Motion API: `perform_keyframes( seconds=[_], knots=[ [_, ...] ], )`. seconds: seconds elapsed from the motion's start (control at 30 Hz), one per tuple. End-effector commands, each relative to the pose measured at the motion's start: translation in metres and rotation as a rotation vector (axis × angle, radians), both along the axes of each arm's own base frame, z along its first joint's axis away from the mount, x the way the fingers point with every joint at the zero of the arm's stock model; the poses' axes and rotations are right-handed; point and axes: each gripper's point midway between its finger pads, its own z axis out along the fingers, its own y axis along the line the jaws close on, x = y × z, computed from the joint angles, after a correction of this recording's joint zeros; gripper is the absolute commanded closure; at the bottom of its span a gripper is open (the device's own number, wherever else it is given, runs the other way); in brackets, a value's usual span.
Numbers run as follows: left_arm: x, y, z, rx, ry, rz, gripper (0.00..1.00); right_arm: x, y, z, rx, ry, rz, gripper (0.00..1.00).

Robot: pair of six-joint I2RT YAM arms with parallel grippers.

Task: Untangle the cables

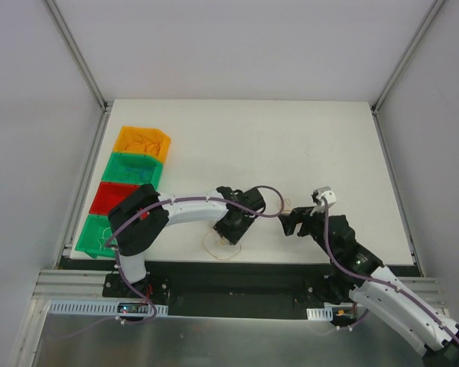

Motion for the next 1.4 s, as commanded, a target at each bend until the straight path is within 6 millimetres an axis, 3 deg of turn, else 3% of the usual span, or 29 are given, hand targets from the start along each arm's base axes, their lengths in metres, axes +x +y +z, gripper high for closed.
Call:
perform_keyframes(
  seconds=[0.0, 0.07, 0.1, 0.27, 0.37, 0.5, 0.6, 0.7, 0.83, 1.1, 1.37],
  knots=[
    [0.008, 0.012, 0.003, 0.069, -0.052, -0.024, 0.69, 0.006, 0.007, 0.008, 0.007, -0.019, 0.012, 0.18],
    [0.013, 0.013, 0.012, 0.057, -0.087, -0.031, 0.86, 0.007, 0.008, 0.006, 0.004, -0.015, 0.017, 0.17],
    [0.016, 0.014, 0.019, 0.048, -0.110, -0.034, 1.00, 0.007, 0.008, 0.005, 0.001, -0.012, 0.016, 0.17],
    [0.028, 0.020, 0.064, -0.041, -0.224, -0.007, 1.00, 0.009, 0.004, 0.003, -0.005, -0.015, -0.009, 0.17],
    [0.035, 0.035, 0.095, -0.123, -0.270, 0.060, 1.00, 0.010, 0.001, 0.001, -0.009, -0.014, -0.023, 0.17],
    [0.051, 0.073, 0.135, -0.232, -0.334, 0.238, 1.00, 0.011, 0.000, 0.001, -0.010, -0.013, -0.034, 0.17],
    [0.067, 0.114, 0.167, -0.318, -0.418, 0.416, 1.00, 0.011, -0.001, -0.001, -0.013, -0.009, -0.039, 0.17],
    [0.077, 0.150, 0.185, -0.367, -0.465, 0.563, 1.00, 0.012, -0.002, -0.002, -0.016, -0.003, -0.046, 0.17],
    [0.087, 0.191, 0.189, -0.408, -0.461, 0.730, 1.00, 0.013, -0.001, -0.003, -0.022, 0.003, -0.046, 0.17],
    [0.100, 0.262, 0.176, -0.386, -0.476, 1.068, 1.00, 0.014, -0.001, -0.006, -0.033, 0.012, -0.048, 0.17],
    [0.096, 0.300, 0.171, -0.343, -0.552, 1.243, 1.00, 0.014, 0.000, -0.007, -0.034, 0.015, -0.047, 0.17]
  ],
)
